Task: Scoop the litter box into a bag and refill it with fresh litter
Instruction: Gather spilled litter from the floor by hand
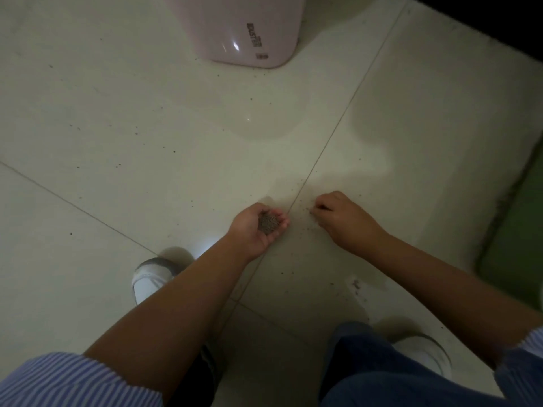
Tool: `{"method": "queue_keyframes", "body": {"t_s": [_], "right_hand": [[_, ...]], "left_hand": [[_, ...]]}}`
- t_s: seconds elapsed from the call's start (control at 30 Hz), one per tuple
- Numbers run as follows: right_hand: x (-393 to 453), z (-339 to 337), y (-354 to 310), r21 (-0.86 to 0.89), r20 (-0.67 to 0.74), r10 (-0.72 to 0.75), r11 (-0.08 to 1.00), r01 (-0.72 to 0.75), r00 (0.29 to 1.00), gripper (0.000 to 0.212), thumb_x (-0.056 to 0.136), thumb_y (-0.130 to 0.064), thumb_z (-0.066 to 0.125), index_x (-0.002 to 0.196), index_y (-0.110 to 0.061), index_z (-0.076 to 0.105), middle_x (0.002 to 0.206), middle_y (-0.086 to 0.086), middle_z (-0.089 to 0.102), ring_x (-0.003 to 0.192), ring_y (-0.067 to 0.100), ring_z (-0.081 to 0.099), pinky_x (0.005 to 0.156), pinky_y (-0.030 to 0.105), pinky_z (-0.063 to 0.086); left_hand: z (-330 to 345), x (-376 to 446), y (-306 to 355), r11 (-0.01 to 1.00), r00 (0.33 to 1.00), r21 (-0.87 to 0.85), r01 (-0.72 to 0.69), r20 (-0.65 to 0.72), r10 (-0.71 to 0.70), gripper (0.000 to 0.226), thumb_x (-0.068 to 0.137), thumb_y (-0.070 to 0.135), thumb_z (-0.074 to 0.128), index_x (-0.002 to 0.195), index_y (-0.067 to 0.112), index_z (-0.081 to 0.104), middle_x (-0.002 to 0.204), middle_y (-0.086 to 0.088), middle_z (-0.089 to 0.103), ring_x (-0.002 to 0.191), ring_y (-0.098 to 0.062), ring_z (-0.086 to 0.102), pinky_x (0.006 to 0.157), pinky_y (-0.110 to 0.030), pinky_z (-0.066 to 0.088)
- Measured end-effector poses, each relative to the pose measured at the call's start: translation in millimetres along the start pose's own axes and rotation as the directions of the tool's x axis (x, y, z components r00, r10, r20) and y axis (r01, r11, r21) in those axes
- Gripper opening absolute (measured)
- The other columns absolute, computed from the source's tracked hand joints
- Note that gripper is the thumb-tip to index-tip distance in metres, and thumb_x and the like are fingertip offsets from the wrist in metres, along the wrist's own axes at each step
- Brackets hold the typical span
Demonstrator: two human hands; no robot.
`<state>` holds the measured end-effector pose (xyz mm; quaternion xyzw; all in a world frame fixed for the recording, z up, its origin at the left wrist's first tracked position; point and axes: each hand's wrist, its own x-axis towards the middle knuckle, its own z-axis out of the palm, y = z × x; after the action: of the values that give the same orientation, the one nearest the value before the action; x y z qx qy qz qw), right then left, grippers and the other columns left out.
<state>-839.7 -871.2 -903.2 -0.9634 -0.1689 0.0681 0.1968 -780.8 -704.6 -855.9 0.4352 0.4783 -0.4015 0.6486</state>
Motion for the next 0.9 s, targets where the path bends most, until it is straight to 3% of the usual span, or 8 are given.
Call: {"method": "queue_keyframes", "body": {"t_s": [0.1,0.17,0.33,0.5,0.57,0.67,0.8,0.9], "right_hand": [[11,-6,6,-0.024,0.065,-0.150,0.988,0.152,0.987,0.015,0.056,0.011,0.060,0.057,-0.002,0.068,0.059,0.009,0.064,0.051,0.025,0.060,0.042,0.018,0.047],[17,-10,9,-0.036,0.099,-0.200,0.978,0.205,0.975,0.029,0.060,-0.002,0.038,0.050,-0.008,0.065,0.054,0.003,0.062,0.047,0.020,0.058,0.037,0.013,0.042],[22,-13,0,-0.095,0.144,-0.188,0.975,0.202,0.972,0.033,0.054,-0.005,0.025,0.041,-0.012,0.055,0.045,0.001,0.054,0.040,0.018,0.054,0.033,0.010,0.035],[15,-11,-7,0.222,-0.145,0.233,0.955,-0.198,0.962,0.019,0.053,0.004,0.050,0.051,-0.005,0.066,0.052,0.008,0.067,0.046,0.022,0.065,0.045,0.020,0.046],[19,-16,-27,0.352,-0.258,0.297,0.915,-0.197,0.919,0.010,0.058,0.001,0.060,0.056,-0.001,0.070,0.056,0.010,0.070,0.050,0.019,0.066,0.059,0.020,0.045],[16,-26,-51,0.466,-0.177,0.294,0.866,-0.183,0.939,0.011,0.066,-0.008,0.067,0.070,-0.001,0.074,0.066,0.009,0.073,0.061,0.016,0.066,0.059,0.018,0.047],[2,-27,-21,0.279,-0.180,0.351,0.914,-0.295,0.919,0.013,0.069,-0.009,0.065,0.070,0.001,0.072,0.070,0.013,0.072,0.064,0.025,0.070,0.066,0.025,0.046],[1,-21,-4,0.141,-0.021,0.418,0.901,-0.411,0.908,0.022,0.064,-0.009,0.074,0.079,0.006,0.069,0.078,0.021,0.068,0.072,0.036,0.066,0.072,0.029,0.049]], "left_hand": [[0,0,-3,1.000,1.000,0.006,-0.002,-0.002,0.002,0.035,0.095,0.005,0.035,0.064,-0.001,0.049,0.046,-0.009,0.057,0.051,-0.020,0.059,0.040,-0.020,0.052],[1,1,-6,1.000,1.000,0.013,-0.001,-0.007,0.001,0.036,0.095,0.005,0.035,0.063,-0.002,0.049,0.049,-0.010,0.055,0.060,-0.022,0.055,0.040,-0.020,0.052],[-1,2,-4,1.000,1.000,0.013,0.008,-0.012,-0.008,0.032,0.095,0.005,0.035,0.067,-0.001,0.048,0.059,-0.013,0.056,0.060,-0.021,0.055,0.041,-0.022,0.053],[-2,3,2,0.999,1.000,-0.042,0.011,0.007,-0.010,0.027,0.096,0.005,0.033,0.075,-0.001,0.048,0.074,-0.015,0.051,0.069,-0.024,0.053,0.043,-0.027,0.054],[1,1,1,0.999,0.999,-0.039,0.018,0.048,-0.016,0.028,0.097,0.005,0.032,0.075,-0.002,0.049,0.071,-0.014,0.055,0.068,-0.023,0.055,0.054,-0.029,0.057],[6,-4,-6,0.999,0.993,0.011,0.034,0.115,-0.035,0.035,0.097,0.005,0.031,0.069,-0.001,0.051,0.051,-0.010,0.063,0.052,-0.018,0.063,0.051,-0.024,0.056],[8,-7,-9,0.998,0.992,-0.041,0.052,0.117,-0.047,0.033,0.096,0.005,0.033,0.070,-0.003,0.050,0.044,-0.011,0.060,0.053,-0.022,0.062,0.044,-0.025,0.054],[2,-4,-5,0.999,0.998,-0.046,0.017,0.053,-0.015,0.034,0.096,0.006,0.034,0.068,-0.003,0.051,0.042,-0.010,0.059,0.045,-0.021,0.062,0.043,-0.024,0.053]]}}
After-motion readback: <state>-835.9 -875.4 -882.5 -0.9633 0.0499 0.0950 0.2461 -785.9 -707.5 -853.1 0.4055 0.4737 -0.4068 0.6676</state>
